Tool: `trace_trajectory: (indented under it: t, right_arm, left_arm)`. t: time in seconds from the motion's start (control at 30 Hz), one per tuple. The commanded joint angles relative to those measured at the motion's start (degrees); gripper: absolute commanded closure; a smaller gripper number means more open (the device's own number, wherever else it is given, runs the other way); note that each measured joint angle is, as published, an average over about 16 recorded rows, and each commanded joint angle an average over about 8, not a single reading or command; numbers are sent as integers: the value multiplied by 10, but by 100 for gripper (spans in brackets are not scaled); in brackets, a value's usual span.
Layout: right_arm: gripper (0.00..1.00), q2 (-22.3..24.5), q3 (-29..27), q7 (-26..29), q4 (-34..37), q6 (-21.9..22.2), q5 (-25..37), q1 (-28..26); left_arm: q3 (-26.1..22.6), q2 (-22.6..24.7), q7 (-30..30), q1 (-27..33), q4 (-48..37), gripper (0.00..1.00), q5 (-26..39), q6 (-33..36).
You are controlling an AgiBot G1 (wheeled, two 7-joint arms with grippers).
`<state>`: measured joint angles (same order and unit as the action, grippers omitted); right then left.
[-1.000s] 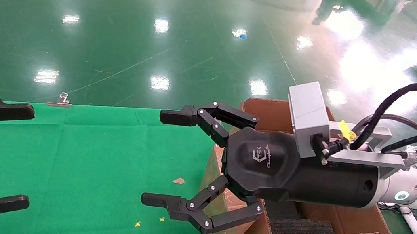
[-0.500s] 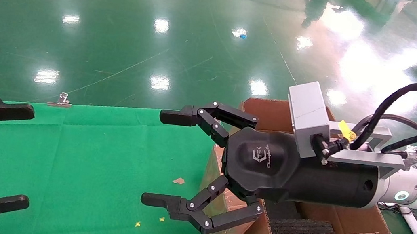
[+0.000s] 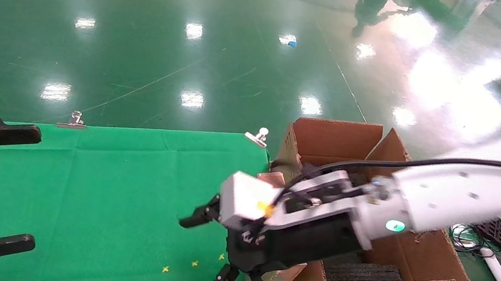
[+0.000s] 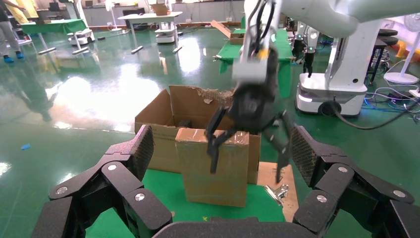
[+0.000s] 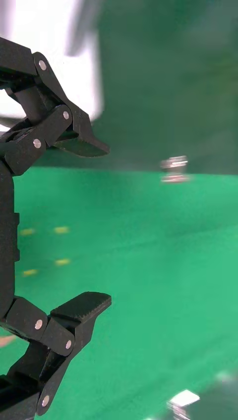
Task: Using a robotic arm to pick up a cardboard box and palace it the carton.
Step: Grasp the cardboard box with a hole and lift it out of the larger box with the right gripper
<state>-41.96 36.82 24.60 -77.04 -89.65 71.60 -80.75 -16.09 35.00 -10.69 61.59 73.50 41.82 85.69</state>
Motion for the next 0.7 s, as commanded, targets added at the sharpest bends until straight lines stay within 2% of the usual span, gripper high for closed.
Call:
trace_trajectory:
  t: [0.03,0.17,0.27,0.5,0.7]
  right_arm:
    - [0,-16,35,19,-2,-9,49,-35]
    - [0,-37,129,50,-2,-14,117,-115]
    - [0,-46,197,74,-2,-16,144,-183]
    - [0,-47,339,114,-3,-16,155,-334]
    - [0,-63,453,138,-5,-11,159,-412]
  left_arm:
    - [0,0,0,0,0,0,0,0]
    - [0,0,0,0,0,0,0,0]
    - [0,0,0,0,0,0,0,0]
    - [-1,0,0,0,0,0,0,0]
    - [-1,0,0,0,0,0,-1,0]
